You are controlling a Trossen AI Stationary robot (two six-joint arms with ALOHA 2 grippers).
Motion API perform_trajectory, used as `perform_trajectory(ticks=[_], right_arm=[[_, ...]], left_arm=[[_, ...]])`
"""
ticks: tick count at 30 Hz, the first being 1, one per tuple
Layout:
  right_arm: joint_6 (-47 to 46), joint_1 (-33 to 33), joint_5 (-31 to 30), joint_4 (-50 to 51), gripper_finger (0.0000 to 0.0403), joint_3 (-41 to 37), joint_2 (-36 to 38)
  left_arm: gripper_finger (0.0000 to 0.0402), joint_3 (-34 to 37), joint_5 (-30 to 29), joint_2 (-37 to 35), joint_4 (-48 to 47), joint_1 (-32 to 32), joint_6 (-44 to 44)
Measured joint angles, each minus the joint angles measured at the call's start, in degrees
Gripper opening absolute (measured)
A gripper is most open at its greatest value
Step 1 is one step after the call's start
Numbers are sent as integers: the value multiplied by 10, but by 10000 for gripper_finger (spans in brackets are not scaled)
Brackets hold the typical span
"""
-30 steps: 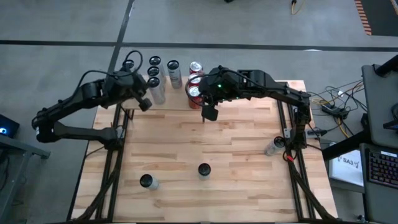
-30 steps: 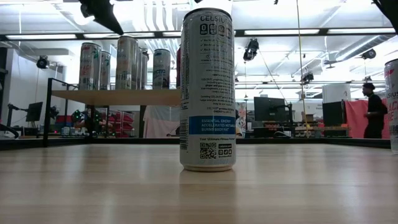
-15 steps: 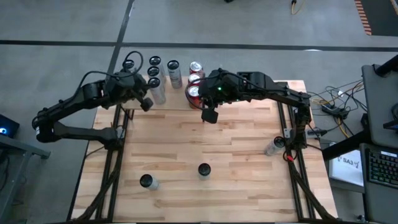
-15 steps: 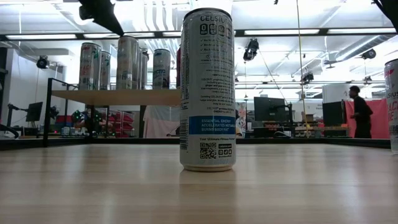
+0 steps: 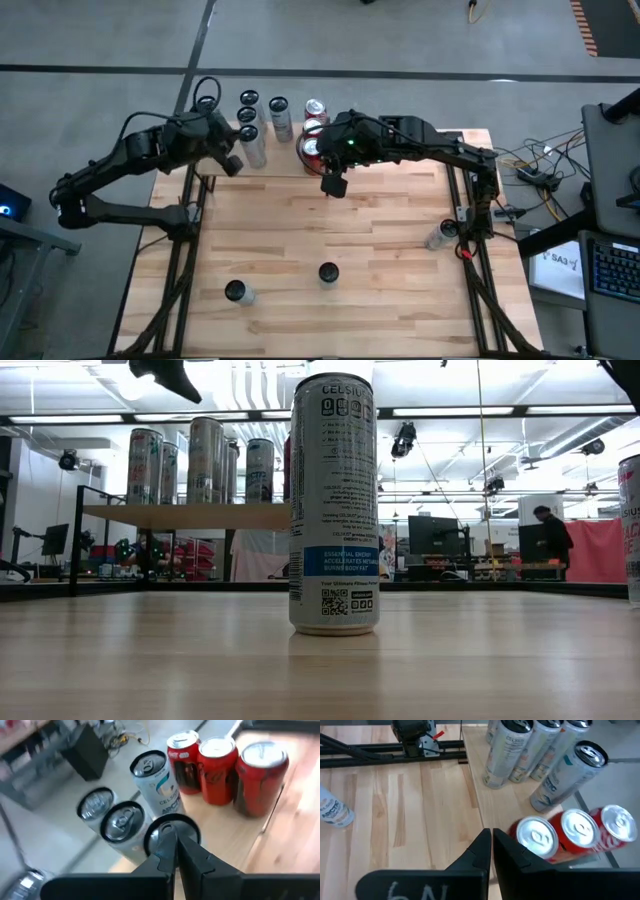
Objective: Place canned beverage on shelf
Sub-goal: Put the white yellow soda can on the shelf aligned with the other white yellow soda cans
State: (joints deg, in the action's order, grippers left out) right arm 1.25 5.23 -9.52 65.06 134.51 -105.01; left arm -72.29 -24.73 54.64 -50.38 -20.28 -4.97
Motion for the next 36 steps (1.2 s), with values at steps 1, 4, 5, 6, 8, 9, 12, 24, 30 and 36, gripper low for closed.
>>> perform_trajectory(ticks=[1, 4, 5, 6, 8, 9, 12, 24, 30, 36], right_arm=[[3, 0, 0, -8, 9, -1, -6], [20, 0, 0, -49, 9, -2, -26], [28, 0, 0, -65, 9, -2, -36], [36, 0, 1, -87, 9, -2, -44], [53, 0, 3, -131, 9, -2, -62], [62, 0, 5, -153, 9, -2, -69], [97, 2, 5, -229, 9, -2, -99], [163, 27, 2, -436, 9, -2, -172], [137, 52, -1, -467, 9, -2, -186], [128, 65, 0, -466, 9, -3, -190]], left_arm=[[0, -1, -1, -2, -5, 0, -33], [0, 0, -1, -4, -9, 0, -106], [0, 0, -1, -5, -10, 0, -126], [0, 0, -1, -6, -11, -1, -146], [0, 1, 6, -7, -12, -1, -184], [0, 1, 20, -8, -11, -1, -200], [0, 7, 46, -11, -13, 0, -236], [0, 20, 43, -28, -6, -5, -260], [0, 24, 29, -18, 7, -22, -259], [0, 24, 27, -13, 7, -34, -254]])
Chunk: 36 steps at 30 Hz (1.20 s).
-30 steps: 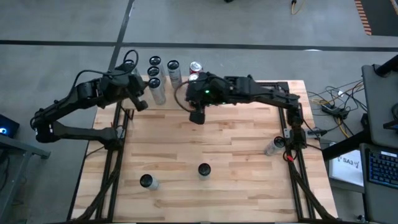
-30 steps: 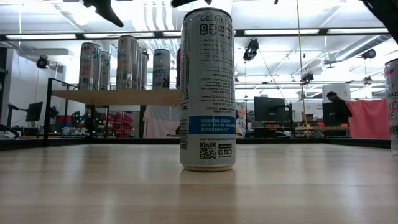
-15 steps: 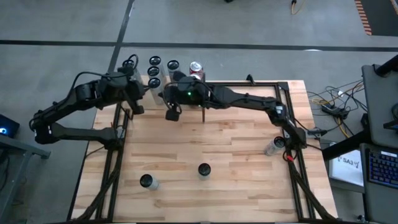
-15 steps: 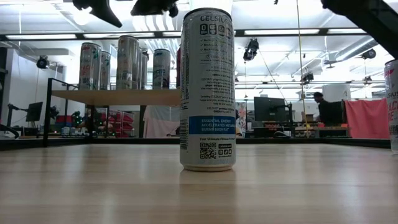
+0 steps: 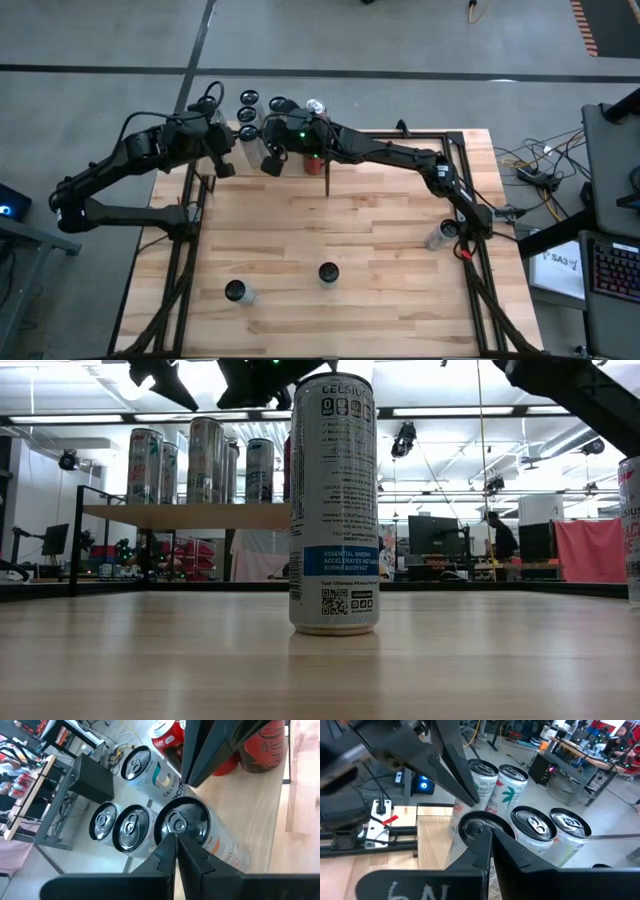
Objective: Place canned beverage on shelf
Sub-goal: Put the white yellow soda can on the shelf aligned with the other white yellow soda cans
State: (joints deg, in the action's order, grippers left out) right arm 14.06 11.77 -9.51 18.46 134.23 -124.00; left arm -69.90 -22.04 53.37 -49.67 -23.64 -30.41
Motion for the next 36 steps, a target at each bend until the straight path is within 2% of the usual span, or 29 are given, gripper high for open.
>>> perform_trajectory(ticks=[16, 36], right_arm=[[5, 0, 5, -13, 9, -7, 0], [9, 7, 5, -39, 9, -36, 1]], left_arm=[[0, 29, 0, -1, 11, -3, 12], [0, 31, 1, -7, 6, -2, 102]])
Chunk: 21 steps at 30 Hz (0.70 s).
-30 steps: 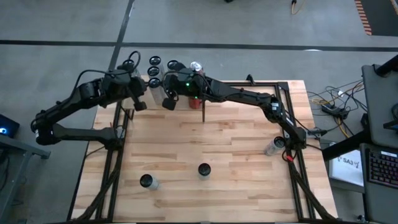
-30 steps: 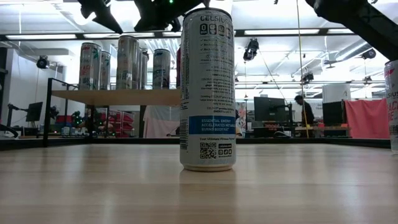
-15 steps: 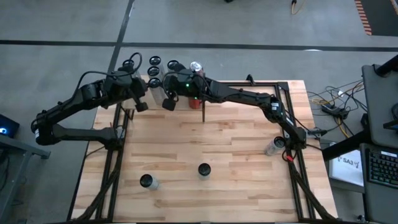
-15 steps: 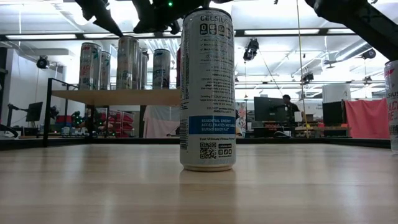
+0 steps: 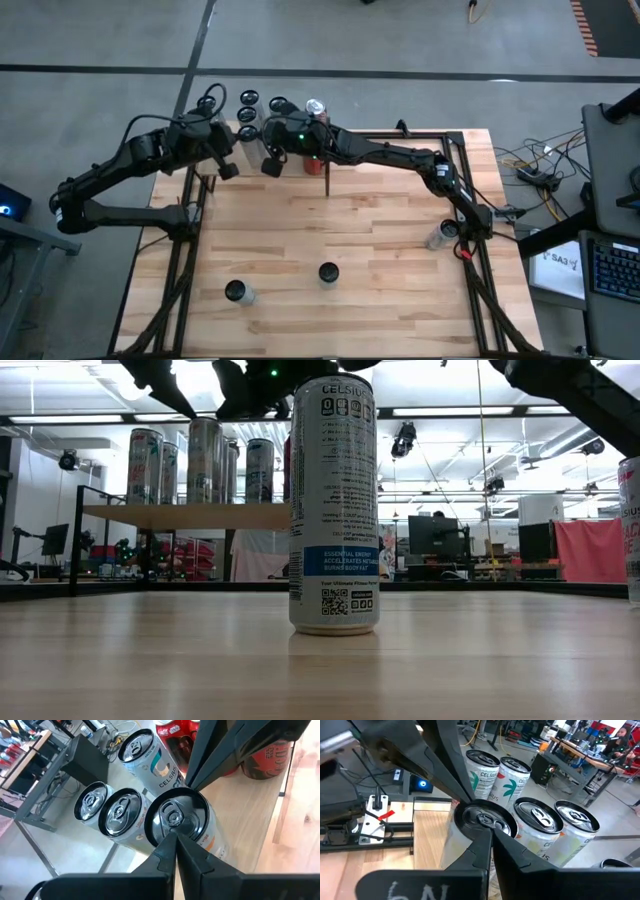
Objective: Place canned beverage on shelf
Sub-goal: Put the white yellow soda can on the shelf aligned with the other white yellow soda cans
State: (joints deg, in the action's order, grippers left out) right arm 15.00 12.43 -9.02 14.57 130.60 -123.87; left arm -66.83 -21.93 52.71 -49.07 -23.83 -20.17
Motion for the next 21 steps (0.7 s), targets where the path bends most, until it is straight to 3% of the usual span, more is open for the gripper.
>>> perform_trajectory(ticks=[21], right_arm=[[6, 3, 0, 14, 9, 1, 14]], left_arm=[[0, -19, 21, -11, -5, 2, 35]])
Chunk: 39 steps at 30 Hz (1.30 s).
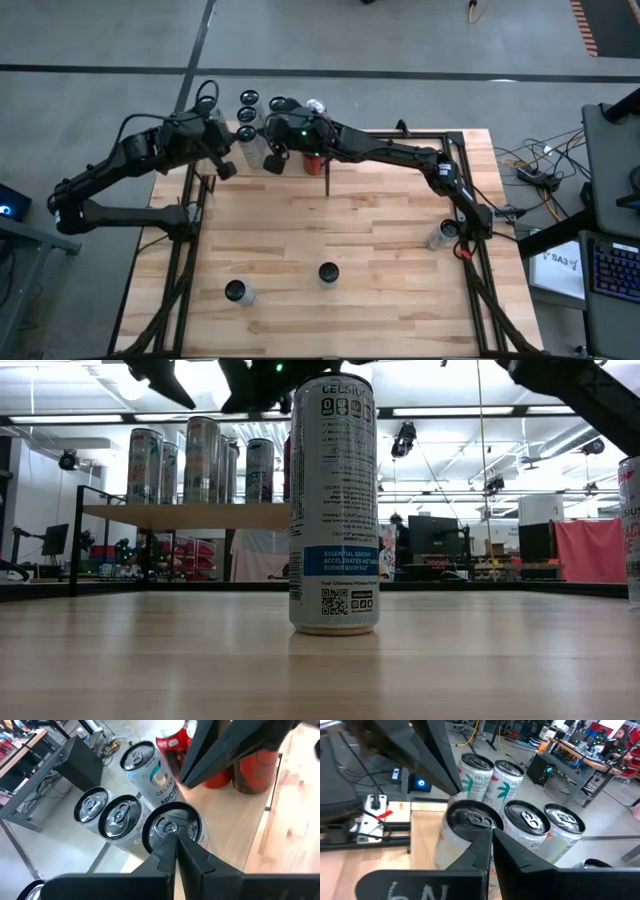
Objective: Place canned beverage on shelf
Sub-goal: Put the white yellow soda can on the shelf aligned with the other white yellow soda cans, then put the white pink soda can on the shelf aligned with the other white pink soda cans
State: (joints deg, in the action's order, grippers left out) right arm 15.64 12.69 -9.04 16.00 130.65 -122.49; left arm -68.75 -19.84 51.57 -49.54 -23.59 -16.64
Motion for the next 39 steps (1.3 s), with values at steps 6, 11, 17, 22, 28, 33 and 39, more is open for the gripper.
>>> perform_trajectory(ticks=[6, 11, 17, 22, 28, 33, 39], right_arm=[[-1, -18, 0, 55, 9, 1, 41], [-24, -37, 0, 117, 9, 1, 79], [-70, -63, 0, 208, 9, 2, 116], [-116, -94, 0, 288, 9, 2, 145], [-205, -128, 1, 399, 9, 2, 168], [-284, -157, 6, 493, 9, 2, 172], [-357, -186, 67, 581, 9, 2, 168]], left_arm=[[0, 2, 22, -51, 9, 47, 65], [0, 38, 44, -103, 76, 121, 120], [0, 118, 12, -148, 156, 214, 149], [0, 167, -27, -168, 178, 247, 180], [0, 219, -7, -168, 240, 275, 214], [0, 259, 14, -159, 330, 313, 202], [0, 264, 14, -141, 375, 348, 188]])
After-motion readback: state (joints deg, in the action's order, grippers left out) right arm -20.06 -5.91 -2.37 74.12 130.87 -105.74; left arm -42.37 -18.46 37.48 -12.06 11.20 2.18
